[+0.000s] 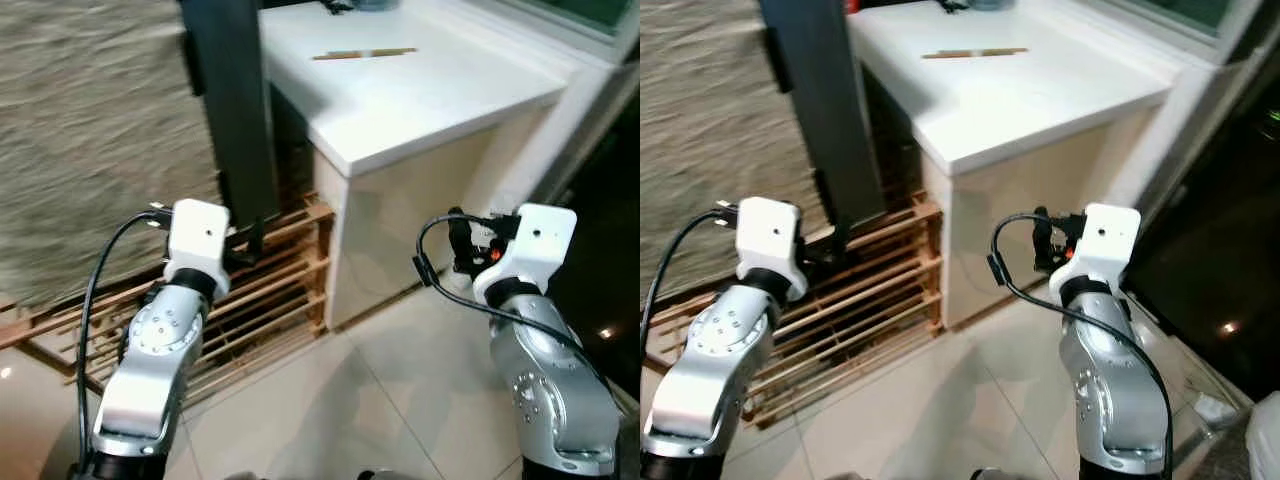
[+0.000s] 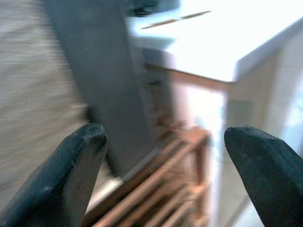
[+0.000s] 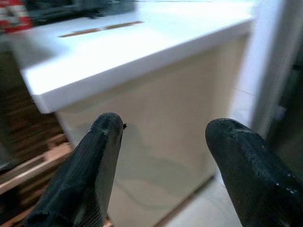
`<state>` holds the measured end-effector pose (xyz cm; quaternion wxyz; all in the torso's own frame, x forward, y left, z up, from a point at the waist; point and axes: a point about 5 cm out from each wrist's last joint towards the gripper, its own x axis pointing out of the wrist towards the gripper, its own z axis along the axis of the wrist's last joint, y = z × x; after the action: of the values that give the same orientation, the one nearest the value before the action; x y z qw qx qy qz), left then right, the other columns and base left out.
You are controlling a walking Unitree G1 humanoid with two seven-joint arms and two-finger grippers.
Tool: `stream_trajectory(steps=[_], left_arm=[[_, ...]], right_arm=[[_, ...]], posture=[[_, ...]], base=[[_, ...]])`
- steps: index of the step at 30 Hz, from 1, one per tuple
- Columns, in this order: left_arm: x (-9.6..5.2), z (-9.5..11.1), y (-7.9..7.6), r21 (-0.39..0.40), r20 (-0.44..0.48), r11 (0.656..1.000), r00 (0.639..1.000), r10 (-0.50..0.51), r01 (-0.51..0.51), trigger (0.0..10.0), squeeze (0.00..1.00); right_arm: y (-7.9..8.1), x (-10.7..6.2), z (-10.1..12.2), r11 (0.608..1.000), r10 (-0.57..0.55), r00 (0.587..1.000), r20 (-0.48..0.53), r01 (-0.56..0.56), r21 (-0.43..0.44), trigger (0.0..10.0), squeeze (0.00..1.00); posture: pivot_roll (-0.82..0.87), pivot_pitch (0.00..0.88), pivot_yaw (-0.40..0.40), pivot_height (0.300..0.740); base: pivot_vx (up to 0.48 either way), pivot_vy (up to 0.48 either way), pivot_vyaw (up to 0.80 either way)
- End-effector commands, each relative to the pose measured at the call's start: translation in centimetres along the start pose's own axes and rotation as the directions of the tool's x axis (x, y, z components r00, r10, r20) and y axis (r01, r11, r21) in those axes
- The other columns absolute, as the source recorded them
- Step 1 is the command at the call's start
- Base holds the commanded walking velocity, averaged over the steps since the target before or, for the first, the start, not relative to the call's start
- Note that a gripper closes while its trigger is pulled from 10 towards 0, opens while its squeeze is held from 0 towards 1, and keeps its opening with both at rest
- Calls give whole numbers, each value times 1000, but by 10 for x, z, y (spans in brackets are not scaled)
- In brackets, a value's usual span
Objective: Clothes washing
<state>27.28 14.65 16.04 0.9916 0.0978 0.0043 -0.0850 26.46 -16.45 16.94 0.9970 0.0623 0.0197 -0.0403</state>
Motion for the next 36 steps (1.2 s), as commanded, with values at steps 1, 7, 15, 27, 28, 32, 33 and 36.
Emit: stream_trajectory(steps=[1, 7, 15, 27, 28, 32, 33, 36], left_arm=[[2, 6, 3, -9, 16, 1000, 999, 30, -30, 10000, 0], [8, 8, 10, -8, 10, 996, 996, 93, -93, 10000, 0], [12, 19, 10, 27, 45, 997, 997, 67, -68, 10000, 0], [16, 27, 9, 60, 70, 997, 997, 40, -44, 10000, 0], [16, 28, 9, 59, 70, 997, 997, 40, -45, 10000, 0], [17, 28, 12, 61, 72, 997, 996, 49, -53, 10000, 0], [17, 29, 13, 62, 73, 996, 996, 55, -60, 10000, 0], [17, 29, 15, 64, 74, 995, 995, 67, -71, 10000, 0]], right_arm=[[-5, 0, -1, 998, -59, 998, -19, 59, -18, 10000, 0], [-5, 3, -3, 992, -122, 992, -43, 121, -33, 10000, 0], [2, 3, -1, 995, -100, 994, -53, 98, -34, 10000, 0], [2, 8, 12, 993, -114, 993, -5, 114, -35, 10000, 0], [3, 9, 13, 993, -108, 994, 1, 108, -45, 10000, 0], [6, 12, 19, 994, -95, 995, 18, 95, -56, 10000, 0], [6, 12, 20, 994, -91, 996, 21, 92, -56, 10000, 0], [8, 12, 23, 995, -80, 996, 25, 82, -55, 10000, 0]], posture=[[30, 0, 11, 740], [21, 0, 20, 740], [20, 0, 16, 740], [29, 0, 17, 740], [29, 0, 15, 740], [31, 0, 11, 740], [33, 0, 8, 740], [43, 0, -6, 740]], base=[[0, 0, -800], [40, 0, -785], [281, 0, -715], [337, 0, -408], [337, 0, -788], [338, 0, -783], [337, 0, -781], [333, 0, -781]])
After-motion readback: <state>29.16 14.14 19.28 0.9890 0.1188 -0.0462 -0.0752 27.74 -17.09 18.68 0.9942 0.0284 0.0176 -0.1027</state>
